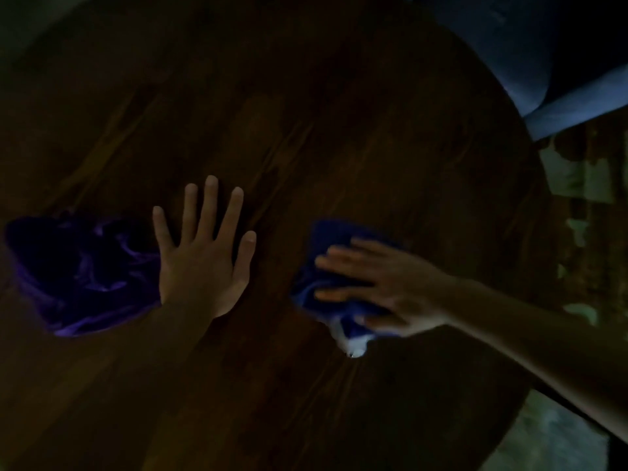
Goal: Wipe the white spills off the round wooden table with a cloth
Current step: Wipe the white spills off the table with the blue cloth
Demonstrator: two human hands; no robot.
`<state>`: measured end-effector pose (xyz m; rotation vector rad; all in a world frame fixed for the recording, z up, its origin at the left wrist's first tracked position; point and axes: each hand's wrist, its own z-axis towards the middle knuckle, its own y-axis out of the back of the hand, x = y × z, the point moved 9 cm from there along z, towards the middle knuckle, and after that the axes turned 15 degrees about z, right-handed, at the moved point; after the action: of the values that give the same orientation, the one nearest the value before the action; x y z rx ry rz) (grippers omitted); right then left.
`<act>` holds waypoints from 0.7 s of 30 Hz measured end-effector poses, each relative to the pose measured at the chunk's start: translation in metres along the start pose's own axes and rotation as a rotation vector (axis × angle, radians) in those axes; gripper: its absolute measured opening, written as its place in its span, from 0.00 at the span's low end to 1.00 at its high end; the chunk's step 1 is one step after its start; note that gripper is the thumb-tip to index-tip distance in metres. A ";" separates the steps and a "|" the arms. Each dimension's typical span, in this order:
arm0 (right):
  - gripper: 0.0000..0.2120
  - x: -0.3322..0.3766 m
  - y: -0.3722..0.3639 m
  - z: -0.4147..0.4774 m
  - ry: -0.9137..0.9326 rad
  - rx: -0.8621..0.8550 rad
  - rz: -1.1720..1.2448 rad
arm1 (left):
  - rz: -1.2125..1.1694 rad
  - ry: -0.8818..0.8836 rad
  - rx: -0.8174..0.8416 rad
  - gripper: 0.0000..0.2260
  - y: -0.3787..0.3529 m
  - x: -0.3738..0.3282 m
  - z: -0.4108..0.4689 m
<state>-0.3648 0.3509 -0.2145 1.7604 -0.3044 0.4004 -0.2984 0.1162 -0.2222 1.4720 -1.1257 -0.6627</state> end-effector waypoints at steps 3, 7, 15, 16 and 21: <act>0.30 -0.112 0.049 -0.023 -0.365 -0.232 0.100 | -0.001 0.014 -0.012 0.30 -0.002 -0.003 -0.003; 0.32 -0.199 0.085 -0.035 -0.837 -0.424 0.124 | 0.003 0.021 -0.012 0.30 -0.002 -0.002 -0.002; 0.33 -0.015 0.012 0.044 -0.162 -0.084 0.039 | 0.007 0.016 -0.007 0.30 -0.002 -0.003 -0.005; 0.33 0.006 0.001 0.043 -0.039 -0.012 0.035 | 0.008 0.019 -0.004 0.30 -0.001 -0.003 -0.005; 0.31 -0.113 0.061 0.034 -0.256 -0.181 0.042 | 0.006 0.021 -0.010 0.30 -0.002 -0.002 -0.004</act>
<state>-0.4891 0.3029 -0.2151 1.6291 -0.5434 0.1699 -0.2955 0.1196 -0.2234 1.4637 -1.1093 -0.6467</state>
